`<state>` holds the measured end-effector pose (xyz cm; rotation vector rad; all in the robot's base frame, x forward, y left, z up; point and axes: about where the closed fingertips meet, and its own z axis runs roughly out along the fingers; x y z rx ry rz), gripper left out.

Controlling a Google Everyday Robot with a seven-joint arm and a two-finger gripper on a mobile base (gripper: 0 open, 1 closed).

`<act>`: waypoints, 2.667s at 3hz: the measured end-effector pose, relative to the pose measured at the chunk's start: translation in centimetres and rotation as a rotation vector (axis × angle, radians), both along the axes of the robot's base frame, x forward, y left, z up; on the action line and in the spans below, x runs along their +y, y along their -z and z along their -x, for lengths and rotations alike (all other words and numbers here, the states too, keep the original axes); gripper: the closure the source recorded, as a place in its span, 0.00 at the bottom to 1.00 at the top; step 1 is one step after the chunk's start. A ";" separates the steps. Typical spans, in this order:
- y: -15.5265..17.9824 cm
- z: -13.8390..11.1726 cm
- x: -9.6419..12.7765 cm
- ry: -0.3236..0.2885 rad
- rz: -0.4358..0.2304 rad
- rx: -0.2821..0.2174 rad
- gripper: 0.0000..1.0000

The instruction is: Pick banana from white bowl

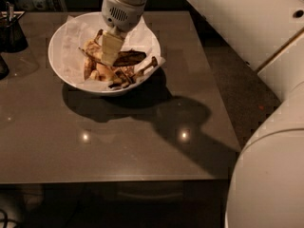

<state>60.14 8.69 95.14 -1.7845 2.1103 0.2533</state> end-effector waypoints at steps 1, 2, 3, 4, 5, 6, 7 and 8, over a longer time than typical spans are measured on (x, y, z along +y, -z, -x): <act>-1.1 1.0 0.8 -0.064 -0.003 -0.015 1.00; -2.9 3.7 0.8 -0.123 -0.029 -0.029 1.00; -4.8 5.9 -0.4 -0.189 -0.079 -0.061 1.00; -5.1 6.2 -0.5 -0.204 -0.087 -0.071 1.00; -5.6 8.0 -0.8 -0.225 -0.087 -0.060 1.00; -5.5 10.7 -1.2 -0.236 -0.108 -0.039 1.00; -5.9 15.1 -1.5 -0.265 -0.110 -0.006 1.00; -5.9 15.1 -1.5 -0.265 -0.110 -0.007 1.00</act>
Offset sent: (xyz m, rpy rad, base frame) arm -0.0733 0.0014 0.0503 0.0497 -0.0327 0.1907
